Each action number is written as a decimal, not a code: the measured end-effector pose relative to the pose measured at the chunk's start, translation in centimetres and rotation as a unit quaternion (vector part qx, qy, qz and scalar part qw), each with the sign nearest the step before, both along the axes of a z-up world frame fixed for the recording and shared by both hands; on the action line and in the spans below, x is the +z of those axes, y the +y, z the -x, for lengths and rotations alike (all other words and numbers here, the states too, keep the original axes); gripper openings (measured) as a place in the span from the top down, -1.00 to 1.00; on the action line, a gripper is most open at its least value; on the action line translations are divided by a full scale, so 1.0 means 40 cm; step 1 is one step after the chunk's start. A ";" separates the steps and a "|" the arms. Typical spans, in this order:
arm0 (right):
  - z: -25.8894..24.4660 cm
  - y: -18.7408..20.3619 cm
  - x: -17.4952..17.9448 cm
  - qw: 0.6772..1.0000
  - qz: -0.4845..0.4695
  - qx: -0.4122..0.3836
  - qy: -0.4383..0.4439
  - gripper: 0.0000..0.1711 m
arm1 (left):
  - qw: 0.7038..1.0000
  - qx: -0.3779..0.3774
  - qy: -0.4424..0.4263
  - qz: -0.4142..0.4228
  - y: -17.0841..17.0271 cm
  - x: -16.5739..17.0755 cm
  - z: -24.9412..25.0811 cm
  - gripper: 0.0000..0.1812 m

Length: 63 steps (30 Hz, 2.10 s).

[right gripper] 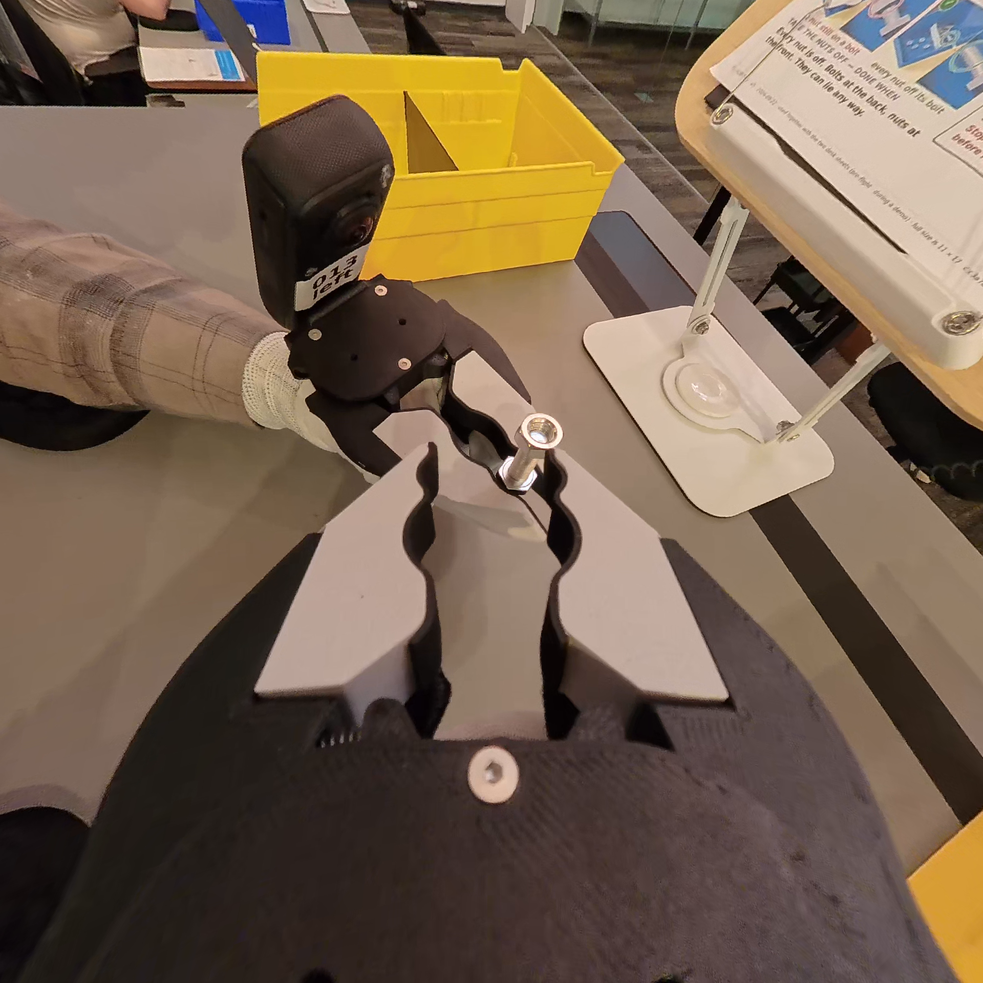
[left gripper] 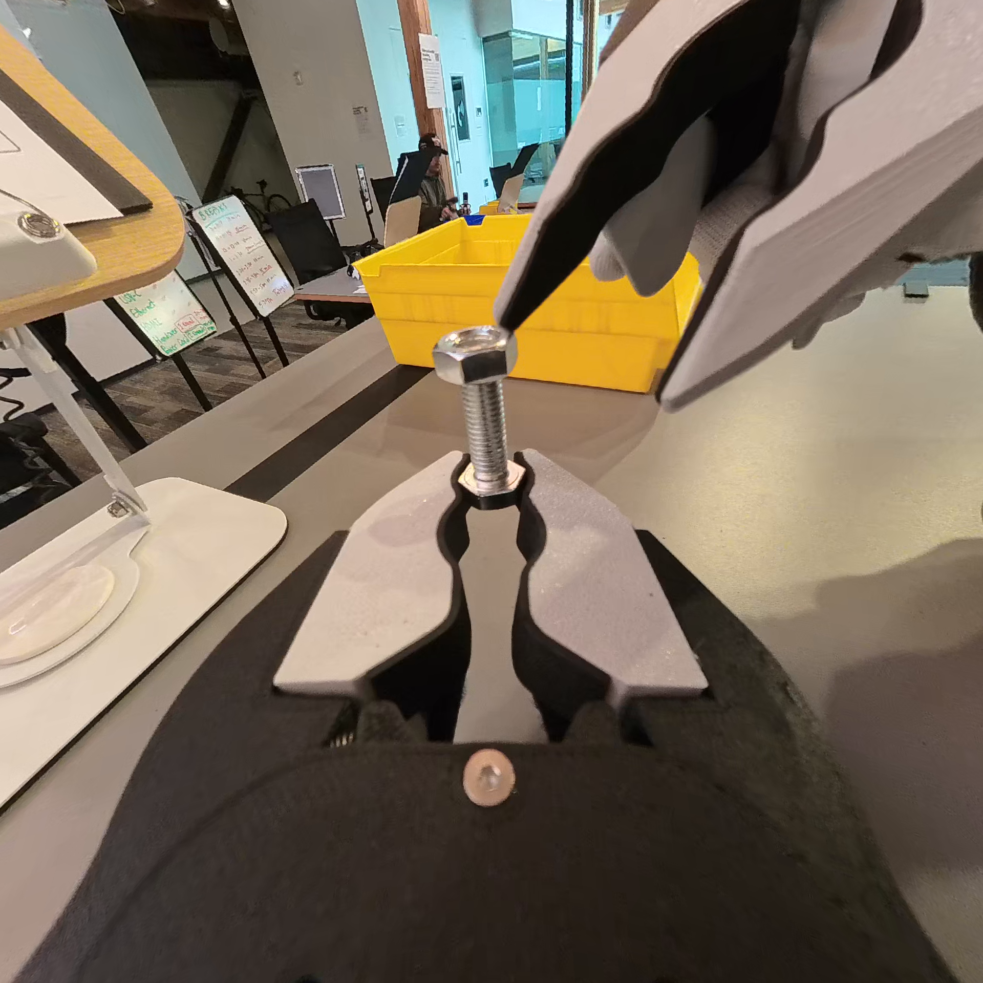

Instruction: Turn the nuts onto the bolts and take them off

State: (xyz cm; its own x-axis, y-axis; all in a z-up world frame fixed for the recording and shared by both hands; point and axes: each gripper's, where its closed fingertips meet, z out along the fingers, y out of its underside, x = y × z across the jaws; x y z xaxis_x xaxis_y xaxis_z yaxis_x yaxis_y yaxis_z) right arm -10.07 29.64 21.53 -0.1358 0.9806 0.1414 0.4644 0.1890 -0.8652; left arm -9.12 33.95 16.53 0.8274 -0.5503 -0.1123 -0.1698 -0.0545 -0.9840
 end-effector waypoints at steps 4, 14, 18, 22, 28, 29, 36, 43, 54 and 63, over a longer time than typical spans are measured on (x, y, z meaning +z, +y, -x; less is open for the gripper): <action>0.002 -0.027 0.000 1.000 0.001 0.023 0.003 0.57 | 1.000 0.001 -0.001 -0.001 0.000 0.001 0.002 0.84; 0.001 0.004 -0.007 1.000 0.005 -0.005 0.002 0.45 | 1.000 0.000 0.000 -0.001 0.000 0.001 0.001 0.84; -0.002 -0.025 -0.004 1.000 0.009 0.023 0.003 0.57 | 1.000 0.001 0.000 -0.001 0.001 0.001 0.003 0.84; -0.007 -0.006 0.005 1.000 0.009 0.006 0.006 0.59 | 1.000 0.000 0.001 -0.002 0.001 0.002 0.002 0.84; -0.003 -0.018 -0.006 1.000 0.006 0.009 -0.001 0.48 | 1.000 0.000 0.001 -0.001 0.002 0.001 0.002 0.84; -0.004 -0.027 -0.006 1.000 0.006 0.018 0.000 0.51 | 1.000 0.001 0.001 -0.001 0.002 0.001 0.003 0.84; 0.000 -0.003 0.003 1.000 0.017 -0.004 0.016 0.38 | 1.000 -0.001 0.002 -0.002 0.001 0.002 0.001 0.84; -0.008 -0.031 -0.007 1.000 0.012 0.023 0.005 0.59 | 1.000 0.002 0.001 -0.002 0.003 0.002 0.005 0.84; 0.003 -0.018 -0.010 1.000 0.006 0.004 0.005 0.39 | 1.000 0.001 0.003 -0.002 0.002 0.001 0.003 0.84; 0.005 0.004 -0.002 1.000 0.005 -0.012 0.015 0.29 | 1.000 -0.001 0.004 -0.002 0.002 0.001 -0.001 0.84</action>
